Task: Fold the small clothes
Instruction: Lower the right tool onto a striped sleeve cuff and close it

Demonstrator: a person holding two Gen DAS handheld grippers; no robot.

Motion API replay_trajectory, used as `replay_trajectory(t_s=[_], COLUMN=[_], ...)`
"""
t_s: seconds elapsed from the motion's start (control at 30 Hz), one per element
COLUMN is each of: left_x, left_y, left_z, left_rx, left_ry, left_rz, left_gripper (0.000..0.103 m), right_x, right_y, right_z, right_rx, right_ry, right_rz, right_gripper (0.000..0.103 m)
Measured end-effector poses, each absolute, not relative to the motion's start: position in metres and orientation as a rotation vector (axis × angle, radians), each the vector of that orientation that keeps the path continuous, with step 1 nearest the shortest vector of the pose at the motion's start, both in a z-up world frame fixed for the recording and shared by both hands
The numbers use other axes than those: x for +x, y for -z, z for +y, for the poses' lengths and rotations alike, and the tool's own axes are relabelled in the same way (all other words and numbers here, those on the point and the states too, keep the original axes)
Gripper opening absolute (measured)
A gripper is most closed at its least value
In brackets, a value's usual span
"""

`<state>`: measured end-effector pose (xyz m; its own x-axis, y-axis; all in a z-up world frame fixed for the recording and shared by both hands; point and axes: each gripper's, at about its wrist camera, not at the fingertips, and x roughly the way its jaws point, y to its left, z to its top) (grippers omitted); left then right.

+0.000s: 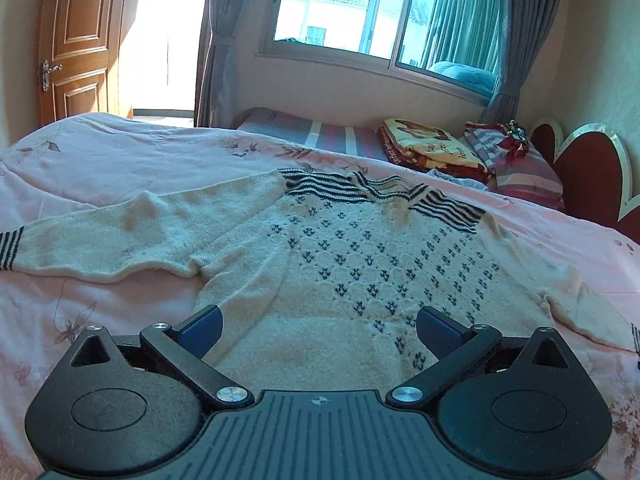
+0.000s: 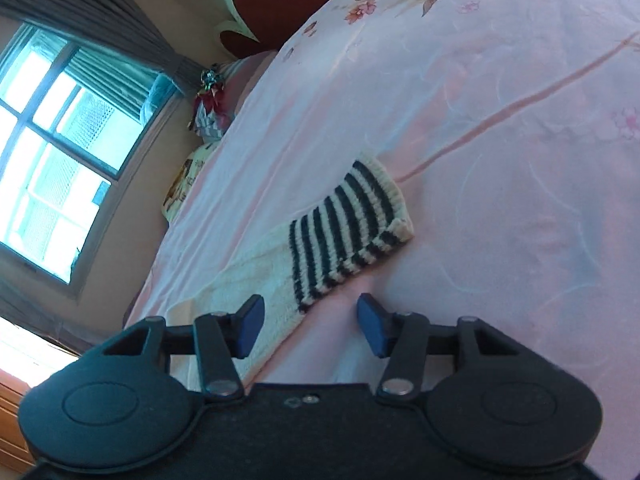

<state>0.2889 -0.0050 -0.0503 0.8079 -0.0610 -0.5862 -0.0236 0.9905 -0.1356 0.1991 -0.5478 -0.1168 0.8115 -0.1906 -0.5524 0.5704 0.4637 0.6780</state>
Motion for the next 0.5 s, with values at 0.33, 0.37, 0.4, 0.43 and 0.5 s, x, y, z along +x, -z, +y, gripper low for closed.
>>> replay_trajectory(t_s=[0.33, 0.37, 0.4, 0.43, 0.5], left_x=[0.327, 0.328, 0.328, 0.327, 0.326], left_y=[0.066, 0.068, 0.069, 0.07, 0.072], left_z=[0.009, 0.014, 0.017, 0.022, 0.034], left_rx=[-0.161, -0.159, -0.148, -0.141, -0.168], left_ry=[-0.031, -0.03, -0.045, -0.056, -0.06], left_rz=[0.687, 0.696, 0.704, 0.71, 0.726], left_gripper=[0.103, 0.103, 0.103, 0.103, 0.103], right_x=[0.214, 0.22, 0.227, 0.233, 0.248], right_y=[0.112, 0.104, 0.095, 0.087, 0.07], right_z=[-0.547, -0.538, -0.527, -0.514, -0.479], right_rx=[0.871, 0.794, 0.725, 0.663, 0.517], right_ry=[0.55, 0.541, 0.518, 0.479, 0.389], right_rz=[0.434, 0.437, 0.437, 0.434, 0.439], right_gripper=[0.006, 0.006, 0.006, 0.006, 0.006])
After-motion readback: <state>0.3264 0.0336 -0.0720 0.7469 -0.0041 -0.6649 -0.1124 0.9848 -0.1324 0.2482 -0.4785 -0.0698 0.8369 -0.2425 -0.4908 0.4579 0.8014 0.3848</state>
